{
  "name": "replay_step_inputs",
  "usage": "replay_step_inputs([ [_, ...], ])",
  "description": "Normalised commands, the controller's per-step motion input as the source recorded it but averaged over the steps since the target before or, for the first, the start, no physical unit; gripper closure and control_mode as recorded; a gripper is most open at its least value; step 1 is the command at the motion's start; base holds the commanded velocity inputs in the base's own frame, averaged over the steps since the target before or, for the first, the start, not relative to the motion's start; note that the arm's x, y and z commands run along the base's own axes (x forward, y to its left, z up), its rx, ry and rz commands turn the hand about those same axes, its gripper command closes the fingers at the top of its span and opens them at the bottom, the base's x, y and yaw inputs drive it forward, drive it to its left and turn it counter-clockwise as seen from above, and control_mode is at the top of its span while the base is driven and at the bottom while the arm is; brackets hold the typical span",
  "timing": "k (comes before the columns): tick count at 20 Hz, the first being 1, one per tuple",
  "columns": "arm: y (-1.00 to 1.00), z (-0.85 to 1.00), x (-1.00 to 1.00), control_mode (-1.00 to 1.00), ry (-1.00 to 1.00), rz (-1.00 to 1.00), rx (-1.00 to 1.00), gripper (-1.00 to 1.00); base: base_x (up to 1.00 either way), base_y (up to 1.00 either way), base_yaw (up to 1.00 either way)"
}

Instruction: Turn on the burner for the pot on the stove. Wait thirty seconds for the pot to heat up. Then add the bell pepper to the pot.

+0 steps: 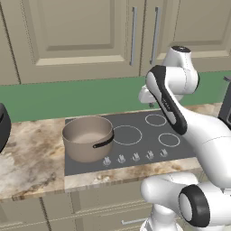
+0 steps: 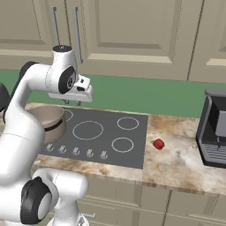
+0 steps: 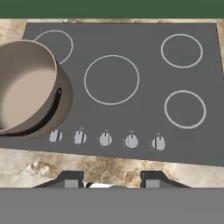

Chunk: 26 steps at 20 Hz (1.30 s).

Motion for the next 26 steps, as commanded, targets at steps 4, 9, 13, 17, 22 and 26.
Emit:
replay_step_inputs([
  [4, 0.0, 0.0, -0.12, -1.0, -0.01, 0.0, 0.0, -1.0, 0.0, 0.0, 0.0],
  [9, 0.18, -0.11, -0.21, -1.0, 0.0, 0.02, 0.0, -1.0, 0.0, 0.0, 0.0],
  [13, 0.42, -0.26, -0.34, -1.0, 0.01, 0.02, -0.02, -1.0, 0.0, 0.0, 0.0],
  [17, 0.36, -0.18, -0.51, -1.0, 0.0, 0.04, -0.01, -1.0, 0.0, 0.0, 0.0],
  [22, 0.26, -0.13, -0.53, -1.0, 0.0, 0.04, 0.0, -1.0, 0.0, 0.0, 0.0],
  [26, 0.31, -0.2, -0.36, -1.0, 0.0, 0.04, 0.0, -1.0, 0.0, 0.0, 0.0],
])
